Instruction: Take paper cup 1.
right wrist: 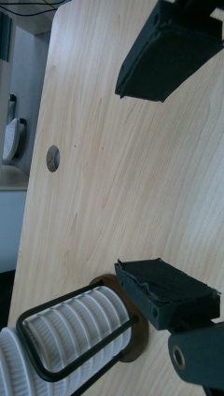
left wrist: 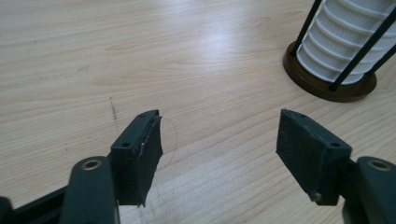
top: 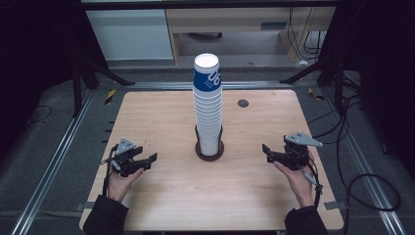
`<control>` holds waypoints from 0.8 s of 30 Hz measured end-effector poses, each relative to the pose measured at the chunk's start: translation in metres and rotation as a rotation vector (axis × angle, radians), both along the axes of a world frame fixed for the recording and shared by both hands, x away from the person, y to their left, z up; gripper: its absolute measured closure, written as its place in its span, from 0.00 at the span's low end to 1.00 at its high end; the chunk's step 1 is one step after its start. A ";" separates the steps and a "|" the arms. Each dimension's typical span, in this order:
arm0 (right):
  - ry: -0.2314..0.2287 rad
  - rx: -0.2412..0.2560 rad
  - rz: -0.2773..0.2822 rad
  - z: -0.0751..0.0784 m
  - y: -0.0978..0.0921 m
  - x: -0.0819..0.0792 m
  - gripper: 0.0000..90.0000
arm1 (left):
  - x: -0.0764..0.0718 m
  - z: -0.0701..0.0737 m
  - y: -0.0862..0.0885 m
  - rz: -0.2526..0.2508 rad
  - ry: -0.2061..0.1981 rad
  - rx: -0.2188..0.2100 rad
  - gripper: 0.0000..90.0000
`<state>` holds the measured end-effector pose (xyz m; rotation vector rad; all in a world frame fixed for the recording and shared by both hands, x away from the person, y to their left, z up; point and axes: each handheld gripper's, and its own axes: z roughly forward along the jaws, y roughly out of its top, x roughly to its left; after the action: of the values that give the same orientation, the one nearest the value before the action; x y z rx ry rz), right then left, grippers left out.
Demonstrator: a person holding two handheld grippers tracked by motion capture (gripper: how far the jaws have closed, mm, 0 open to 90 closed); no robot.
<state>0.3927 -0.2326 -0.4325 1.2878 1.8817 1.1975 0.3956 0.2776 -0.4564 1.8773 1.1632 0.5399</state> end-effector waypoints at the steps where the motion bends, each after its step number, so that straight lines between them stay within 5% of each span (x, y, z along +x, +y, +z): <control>1: -0.005 -0.002 0.004 0.001 0.000 0.000 0.14 | 0.000 0.000 -0.001 0.002 -0.003 -0.001 0.32; 4: -0.010 0.022 0.021 0.004 0.002 -0.002 0.15 | 0.000 0.000 -0.002 -0.010 -0.007 -0.009 0.29; 10: -0.024 -0.025 0.060 0.010 0.011 -0.004 0.14 | 0.000 -0.001 -0.002 -0.026 -0.013 -0.023 0.26; 17: -0.059 0.013 0.108 0.026 0.017 -0.004 0.14 | -0.001 -0.001 -0.005 -0.044 -0.017 -0.025 0.23; 24: -0.115 0.029 0.143 0.056 0.025 -0.002 0.13 | -0.001 -0.001 -0.008 -0.057 -0.014 -0.024 0.22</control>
<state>0.3910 -0.2071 -0.3760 1.0902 1.9044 1.3469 0.3943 0.2699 -0.4572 1.8775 1.0990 0.5039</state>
